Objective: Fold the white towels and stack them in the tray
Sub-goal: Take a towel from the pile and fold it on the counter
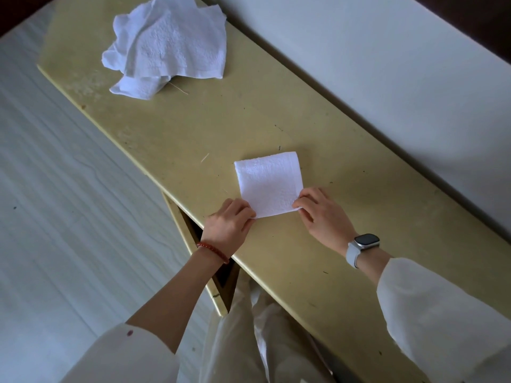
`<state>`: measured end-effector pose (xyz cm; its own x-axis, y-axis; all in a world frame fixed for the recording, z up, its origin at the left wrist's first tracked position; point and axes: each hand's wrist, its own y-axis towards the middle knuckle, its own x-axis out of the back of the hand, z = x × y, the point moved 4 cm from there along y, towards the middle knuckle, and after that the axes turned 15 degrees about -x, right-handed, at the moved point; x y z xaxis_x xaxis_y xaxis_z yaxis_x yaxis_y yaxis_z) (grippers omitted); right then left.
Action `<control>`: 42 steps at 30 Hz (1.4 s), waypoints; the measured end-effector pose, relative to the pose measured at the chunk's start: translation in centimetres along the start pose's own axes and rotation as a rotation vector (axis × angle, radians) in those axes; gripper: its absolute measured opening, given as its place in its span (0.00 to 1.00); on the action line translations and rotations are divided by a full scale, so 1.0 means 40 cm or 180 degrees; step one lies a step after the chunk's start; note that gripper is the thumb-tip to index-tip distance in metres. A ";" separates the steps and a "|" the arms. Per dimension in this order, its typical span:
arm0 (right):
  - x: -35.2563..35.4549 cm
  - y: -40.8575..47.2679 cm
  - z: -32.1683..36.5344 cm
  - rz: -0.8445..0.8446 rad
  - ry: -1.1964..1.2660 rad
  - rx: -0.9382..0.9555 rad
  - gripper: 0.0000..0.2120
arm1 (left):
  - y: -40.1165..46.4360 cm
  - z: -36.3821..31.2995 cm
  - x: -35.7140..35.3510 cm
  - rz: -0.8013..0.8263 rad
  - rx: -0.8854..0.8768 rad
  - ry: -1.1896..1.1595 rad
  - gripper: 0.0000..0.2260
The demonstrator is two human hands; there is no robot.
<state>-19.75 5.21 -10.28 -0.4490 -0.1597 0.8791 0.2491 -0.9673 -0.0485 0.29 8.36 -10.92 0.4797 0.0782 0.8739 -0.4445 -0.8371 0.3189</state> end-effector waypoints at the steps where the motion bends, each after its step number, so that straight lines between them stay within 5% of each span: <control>1: 0.002 -0.001 0.003 -0.0003 -0.0055 0.0003 0.06 | 0.000 -0.001 0.000 0.0010 -0.0028 0.0032 0.08; 9: 0.042 0.046 0.084 -0.0659 -0.0399 0.0023 0.18 | 0.049 -0.001 0.038 -0.0279 0.0142 0.0453 0.11; 19: -0.098 0.160 0.123 0.0044 -0.1169 0.0201 0.22 | 0.121 0.035 -0.064 0.1542 0.0713 0.0867 0.23; 32: -0.059 0.170 0.031 0.0710 -0.0736 -0.0508 0.31 | 0.106 0.067 -0.047 0.1592 0.0848 0.0314 0.34; 36: 0.010 0.224 0.034 0.0390 -0.0398 -0.0630 0.21 | 0.163 0.112 0.014 0.0746 0.1144 -0.0256 0.23; 42: 0.030 0.286 0.026 0.1068 -0.0643 -0.1116 0.12 | 0.227 0.150 0.018 0.1485 0.1301 -0.0198 0.19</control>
<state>-16.53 -5.84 -9.29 -0.2108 -0.4644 0.8602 0.0333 -0.8828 -0.4685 1.13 -2.44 -9.59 0.3535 -0.3671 0.8604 -0.2982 -0.9160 -0.2683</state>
